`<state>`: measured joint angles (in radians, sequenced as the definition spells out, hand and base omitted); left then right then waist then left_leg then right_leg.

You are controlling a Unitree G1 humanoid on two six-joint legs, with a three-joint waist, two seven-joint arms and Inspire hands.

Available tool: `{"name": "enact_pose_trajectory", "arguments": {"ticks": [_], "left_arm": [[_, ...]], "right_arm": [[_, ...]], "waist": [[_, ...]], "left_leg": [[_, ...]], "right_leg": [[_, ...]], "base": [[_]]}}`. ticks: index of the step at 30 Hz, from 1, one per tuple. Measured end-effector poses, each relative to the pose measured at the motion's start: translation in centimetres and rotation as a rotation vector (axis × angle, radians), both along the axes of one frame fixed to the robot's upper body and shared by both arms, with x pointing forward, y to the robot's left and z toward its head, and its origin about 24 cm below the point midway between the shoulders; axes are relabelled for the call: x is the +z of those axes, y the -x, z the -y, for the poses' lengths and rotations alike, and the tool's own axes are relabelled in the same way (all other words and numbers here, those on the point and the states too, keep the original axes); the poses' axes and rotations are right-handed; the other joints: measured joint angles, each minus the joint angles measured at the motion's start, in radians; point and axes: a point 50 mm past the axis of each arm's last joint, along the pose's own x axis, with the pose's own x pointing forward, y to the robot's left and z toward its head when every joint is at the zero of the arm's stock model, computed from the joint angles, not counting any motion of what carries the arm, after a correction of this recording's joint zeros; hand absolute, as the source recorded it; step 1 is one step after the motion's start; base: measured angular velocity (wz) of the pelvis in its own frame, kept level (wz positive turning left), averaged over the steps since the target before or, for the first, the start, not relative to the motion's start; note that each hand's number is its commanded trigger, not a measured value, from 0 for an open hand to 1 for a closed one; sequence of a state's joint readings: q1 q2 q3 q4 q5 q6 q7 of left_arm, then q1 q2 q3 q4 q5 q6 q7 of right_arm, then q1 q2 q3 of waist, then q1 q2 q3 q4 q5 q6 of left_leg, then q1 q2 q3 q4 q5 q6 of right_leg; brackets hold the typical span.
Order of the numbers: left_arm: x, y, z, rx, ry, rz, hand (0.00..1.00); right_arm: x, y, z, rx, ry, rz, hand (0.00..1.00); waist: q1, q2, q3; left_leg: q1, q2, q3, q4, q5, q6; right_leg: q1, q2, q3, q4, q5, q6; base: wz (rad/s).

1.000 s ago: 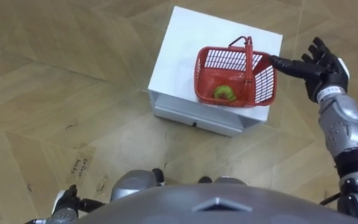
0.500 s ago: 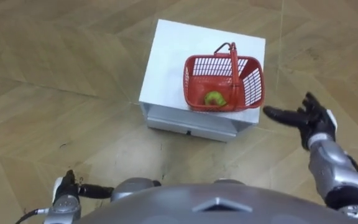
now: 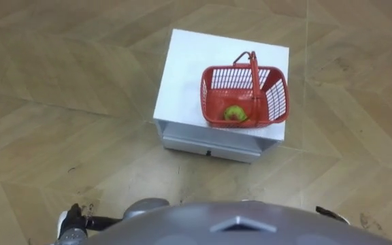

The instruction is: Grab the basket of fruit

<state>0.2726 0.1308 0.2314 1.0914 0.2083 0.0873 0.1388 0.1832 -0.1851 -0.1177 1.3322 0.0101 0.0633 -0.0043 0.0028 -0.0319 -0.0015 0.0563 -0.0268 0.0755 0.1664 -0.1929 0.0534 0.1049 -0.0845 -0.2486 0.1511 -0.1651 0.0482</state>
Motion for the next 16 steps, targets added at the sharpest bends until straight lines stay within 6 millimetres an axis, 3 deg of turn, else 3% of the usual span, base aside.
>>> {"name": "enact_pose_trajectory", "arguments": {"ticks": [6,16], "left_arm": [[-0.1,0.5,0.3,-0.021,0.037,-0.06,0.0],[-0.3,-0.4,0.7,-0.08,0.061,-0.094,0.0]], "right_arm": [[-0.1,1.4,-0.7,0.067,-0.024,-0.115,0.0],[-0.1,1.0,-0.7,0.132,-0.024,-0.165,0.0]], "waist": [[0.001,0.011,0.0037],[-0.002,0.021,0.0051]], "left_leg": [[0.013,0.0,0.001,0.002,-0.005,0.002],[0.024,0.0,0.004,0.0,-0.008,0.002]], "right_leg": [[0.011,0.0,0.0,0.001,0.0,0.0],[0.019,0.001,0.006,0.002,-0.001,0.002]], "base": [[0.0],[-0.01]]}}
